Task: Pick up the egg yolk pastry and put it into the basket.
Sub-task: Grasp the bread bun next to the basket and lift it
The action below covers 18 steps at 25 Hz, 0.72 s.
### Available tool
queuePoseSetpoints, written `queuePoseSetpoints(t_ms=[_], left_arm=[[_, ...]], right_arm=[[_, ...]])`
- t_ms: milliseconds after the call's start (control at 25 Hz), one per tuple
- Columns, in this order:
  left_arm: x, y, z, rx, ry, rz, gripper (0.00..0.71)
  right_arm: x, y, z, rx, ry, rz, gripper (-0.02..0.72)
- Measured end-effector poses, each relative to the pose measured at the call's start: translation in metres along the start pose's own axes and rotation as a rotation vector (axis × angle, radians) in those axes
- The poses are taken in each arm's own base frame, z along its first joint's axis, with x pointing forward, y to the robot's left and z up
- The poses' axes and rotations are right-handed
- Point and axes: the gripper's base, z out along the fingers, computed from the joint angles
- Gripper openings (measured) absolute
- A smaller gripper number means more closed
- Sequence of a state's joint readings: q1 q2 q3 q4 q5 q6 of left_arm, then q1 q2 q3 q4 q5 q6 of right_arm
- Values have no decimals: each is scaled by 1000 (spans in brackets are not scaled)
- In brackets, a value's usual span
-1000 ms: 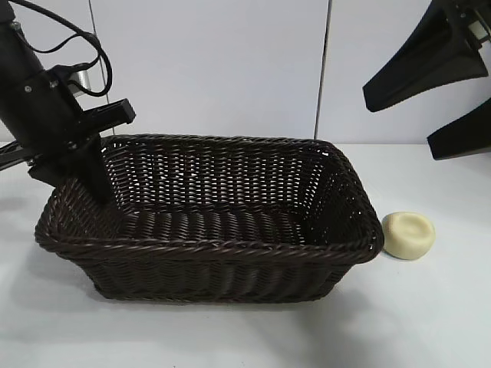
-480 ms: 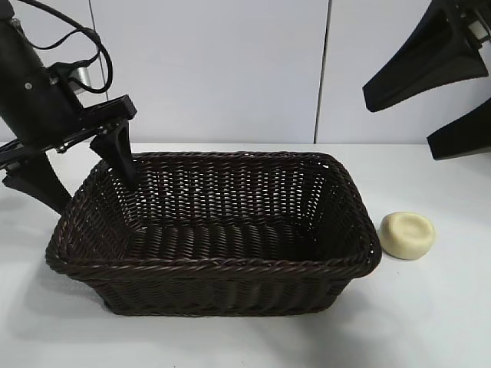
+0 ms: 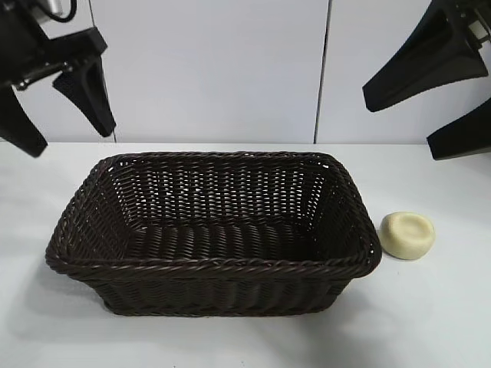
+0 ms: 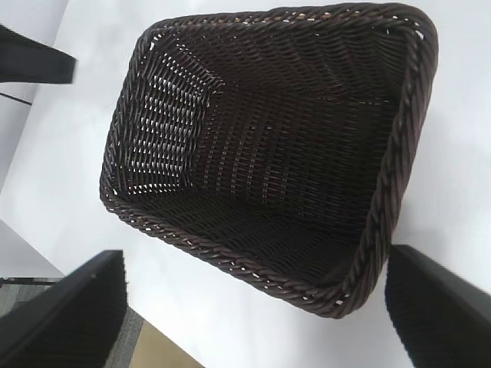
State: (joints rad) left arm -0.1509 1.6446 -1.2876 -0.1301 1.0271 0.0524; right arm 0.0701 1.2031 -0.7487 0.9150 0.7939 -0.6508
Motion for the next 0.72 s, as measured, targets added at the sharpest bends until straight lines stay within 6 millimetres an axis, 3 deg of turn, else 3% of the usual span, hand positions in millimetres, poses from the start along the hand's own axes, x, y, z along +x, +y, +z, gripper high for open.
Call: queuePoseSetpoints(t_ms=[320,520,720], left_arm=[[5,54,-7,-60,15,-143,592],[9,55,-10,-58,50,-148,592],[22,49,-37,-57,56,-133,592]], right_arm=[[0,0,0,0,0,0,655],[0,0,0,0,0,0,655],[0,0,0,-3,3,0,655]])
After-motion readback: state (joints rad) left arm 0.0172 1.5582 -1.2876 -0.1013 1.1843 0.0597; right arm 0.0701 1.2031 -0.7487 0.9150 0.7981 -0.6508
